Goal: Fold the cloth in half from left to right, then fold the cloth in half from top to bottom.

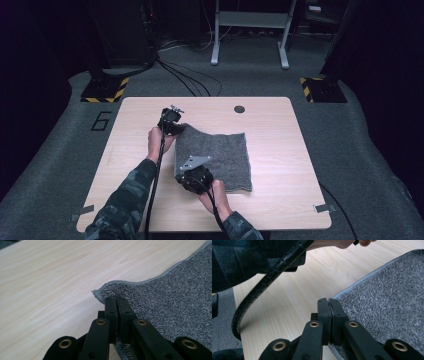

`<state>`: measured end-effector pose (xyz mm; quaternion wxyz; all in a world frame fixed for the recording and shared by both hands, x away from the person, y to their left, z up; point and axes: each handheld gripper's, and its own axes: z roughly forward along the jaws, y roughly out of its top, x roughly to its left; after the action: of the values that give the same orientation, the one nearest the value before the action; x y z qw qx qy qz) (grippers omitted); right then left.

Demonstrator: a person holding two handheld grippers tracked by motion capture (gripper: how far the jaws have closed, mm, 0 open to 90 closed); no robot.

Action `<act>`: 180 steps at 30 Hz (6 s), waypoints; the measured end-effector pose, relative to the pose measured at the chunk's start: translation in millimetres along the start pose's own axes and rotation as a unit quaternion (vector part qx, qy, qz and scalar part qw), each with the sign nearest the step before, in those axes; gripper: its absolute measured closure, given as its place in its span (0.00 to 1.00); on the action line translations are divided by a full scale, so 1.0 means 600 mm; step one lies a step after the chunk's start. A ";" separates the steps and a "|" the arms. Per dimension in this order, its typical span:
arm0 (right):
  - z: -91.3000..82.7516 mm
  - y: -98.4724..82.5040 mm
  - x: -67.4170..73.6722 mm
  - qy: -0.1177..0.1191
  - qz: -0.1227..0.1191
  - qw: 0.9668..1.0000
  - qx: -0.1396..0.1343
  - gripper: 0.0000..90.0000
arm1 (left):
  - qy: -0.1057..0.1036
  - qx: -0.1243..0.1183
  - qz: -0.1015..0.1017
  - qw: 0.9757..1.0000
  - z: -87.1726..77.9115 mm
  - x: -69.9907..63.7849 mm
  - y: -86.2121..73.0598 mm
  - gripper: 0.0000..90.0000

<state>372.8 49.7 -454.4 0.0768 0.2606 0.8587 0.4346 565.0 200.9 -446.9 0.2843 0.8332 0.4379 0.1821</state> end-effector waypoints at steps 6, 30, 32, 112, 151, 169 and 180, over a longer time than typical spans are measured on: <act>-0.008 0.014 0.001 0.003 0.001 1.000 -0.018 0.99 | 0.016 0.009 0.015 1.000 -0.017 0.005 0.021 0.97; -0.081 -0.014 -0.024 -0.028 0.027 0.997 -0.065 0.99 | 0.020 0.041 0.058 0.997 -0.015 -0.058 0.103 0.97; -0.086 -0.023 -0.030 -0.035 0.028 0.997 -0.060 0.99 | 0.015 0.042 0.057 0.997 -0.005 -0.065 0.104 0.97; -0.060 -0.141 -0.225 -0.182 0.124 0.969 0.115 0.14 | -0.017 0.044 0.037 0.998 0.078 -0.136 -0.034 0.17; -0.116 -0.112 -0.232 -0.151 0.123 0.978 0.076 0.17 | -0.065 0.006 -0.011 0.998 0.014 -0.106 -0.082 0.16; -0.030 -0.049 -0.342 -0.148 0.163 0.970 0.103 0.31 | -0.063 0.034 -0.019 0.997 0.064 -0.092 -0.044 0.23; 0.001 -0.061 -0.347 -0.164 0.156 0.966 0.128 0.46 | -0.058 0.044 0.002 0.997 0.076 -0.105 -0.046 0.35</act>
<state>536.6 -74.8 -502.9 0.1135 0.4668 0.8313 0.2795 538.3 146.4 -503.0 0.2723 0.8550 0.4264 0.1143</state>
